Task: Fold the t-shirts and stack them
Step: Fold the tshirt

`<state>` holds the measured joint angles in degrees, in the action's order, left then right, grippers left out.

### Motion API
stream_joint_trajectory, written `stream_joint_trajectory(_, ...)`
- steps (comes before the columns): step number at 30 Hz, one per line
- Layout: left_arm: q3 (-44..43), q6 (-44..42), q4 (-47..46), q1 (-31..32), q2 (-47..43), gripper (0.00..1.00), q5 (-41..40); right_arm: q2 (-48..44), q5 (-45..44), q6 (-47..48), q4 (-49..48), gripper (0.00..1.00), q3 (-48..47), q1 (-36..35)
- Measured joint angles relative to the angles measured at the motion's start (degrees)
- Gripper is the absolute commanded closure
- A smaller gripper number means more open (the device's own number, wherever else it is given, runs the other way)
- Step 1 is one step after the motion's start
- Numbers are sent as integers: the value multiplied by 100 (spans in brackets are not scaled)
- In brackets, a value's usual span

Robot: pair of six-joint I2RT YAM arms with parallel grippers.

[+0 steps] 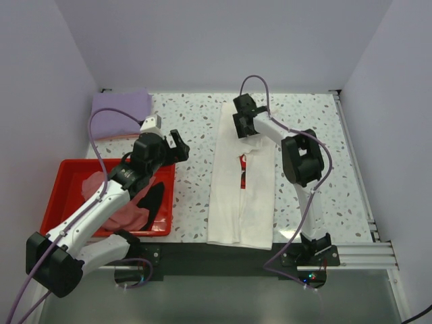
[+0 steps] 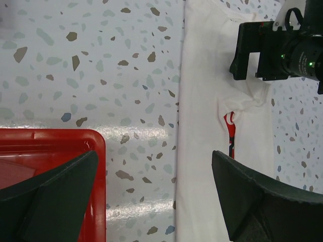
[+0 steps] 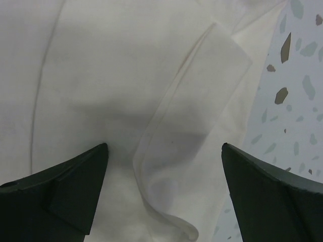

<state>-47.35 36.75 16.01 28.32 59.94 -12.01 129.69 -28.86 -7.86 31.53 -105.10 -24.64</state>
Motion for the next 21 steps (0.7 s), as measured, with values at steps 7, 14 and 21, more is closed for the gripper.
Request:
stream_joint_trajectory(7,0,-2,0,0,26,0,2,105,-343,31,284,1,-122,20)
stream_joint_trajectory(14,0,-2,-2,0,59,0,4,-4,-466,-74,332,1,90,138)
stream_joint_trajectory(21,0,-2,-2,0,87,0,4,-219,-470,-177,330,1,297,251)
